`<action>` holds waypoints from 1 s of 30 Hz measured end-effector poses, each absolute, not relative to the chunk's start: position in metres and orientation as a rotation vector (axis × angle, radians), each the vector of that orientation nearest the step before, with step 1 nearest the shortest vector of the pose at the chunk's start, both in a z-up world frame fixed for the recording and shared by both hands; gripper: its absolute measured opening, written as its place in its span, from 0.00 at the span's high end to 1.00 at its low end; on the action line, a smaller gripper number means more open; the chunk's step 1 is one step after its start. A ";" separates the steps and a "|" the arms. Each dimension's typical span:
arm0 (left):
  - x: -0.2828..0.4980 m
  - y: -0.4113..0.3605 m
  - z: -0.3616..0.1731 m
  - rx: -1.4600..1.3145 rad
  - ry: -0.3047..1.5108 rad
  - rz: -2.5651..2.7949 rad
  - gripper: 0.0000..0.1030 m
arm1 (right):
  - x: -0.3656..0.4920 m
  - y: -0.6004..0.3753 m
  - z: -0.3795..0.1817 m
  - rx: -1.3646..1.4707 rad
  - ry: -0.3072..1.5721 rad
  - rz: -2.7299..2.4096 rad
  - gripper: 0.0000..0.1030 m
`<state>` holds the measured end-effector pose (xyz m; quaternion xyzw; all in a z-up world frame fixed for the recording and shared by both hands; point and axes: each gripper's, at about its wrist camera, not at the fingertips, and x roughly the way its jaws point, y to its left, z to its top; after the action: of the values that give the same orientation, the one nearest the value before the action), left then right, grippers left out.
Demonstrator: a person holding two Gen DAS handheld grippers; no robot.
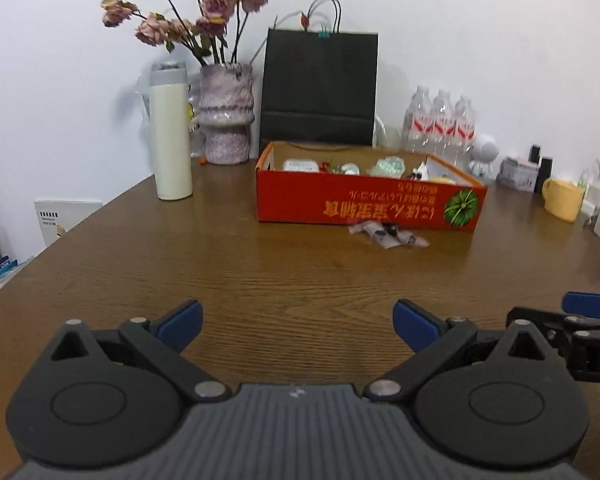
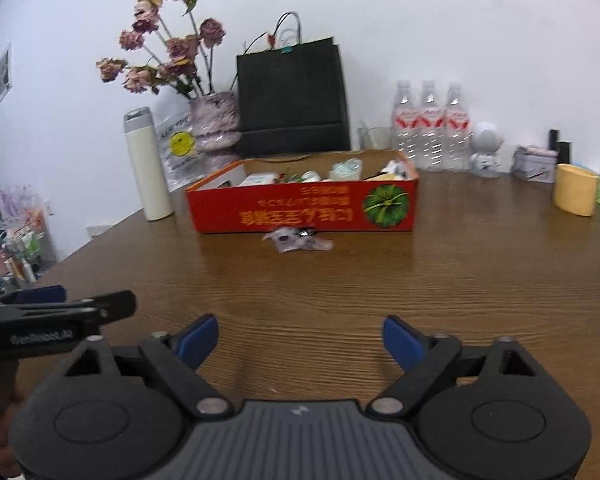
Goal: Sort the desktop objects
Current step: 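Grasp a clear packet with the left tool while the right tool grasps another packet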
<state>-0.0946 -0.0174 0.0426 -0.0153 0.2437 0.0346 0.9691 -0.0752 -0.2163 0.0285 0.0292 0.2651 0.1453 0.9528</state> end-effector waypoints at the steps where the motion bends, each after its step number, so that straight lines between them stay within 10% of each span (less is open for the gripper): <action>1: -0.090 -0.016 0.043 -0.029 0.505 0.058 0.00 | -0.070 -0.215 0.027 0.059 0.556 0.300 0.23; 5: -0.062 -0.017 0.037 -0.037 0.558 -0.006 0.00 | -0.039 -0.218 0.017 0.098 0.648 0.304 0.43; 14: 0.020 -0.028 0.027 0.039 0.651 -0.110 0.01 | 0.085 -0.205 0.023 0.036 0.656 0.339 0.44; 20: 0.049 -0.021 0.022 0.053 0.649 -0.126 0.05 | 0.139 -0.190 0.014 -0.027 0.689 0.357 0.62; 30: 0.102 -0.042 0.018 0.066 0.633 -0.247 0.36 | 0.141 -0.197 0.002 -0.108 0.666 0.414 0.74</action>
<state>0.1020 -0.0419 0.0181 0.0326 0.3102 -0.1213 0.9423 0.1405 -0.1971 0.0021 -0.0524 0.3243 0.2015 0.9228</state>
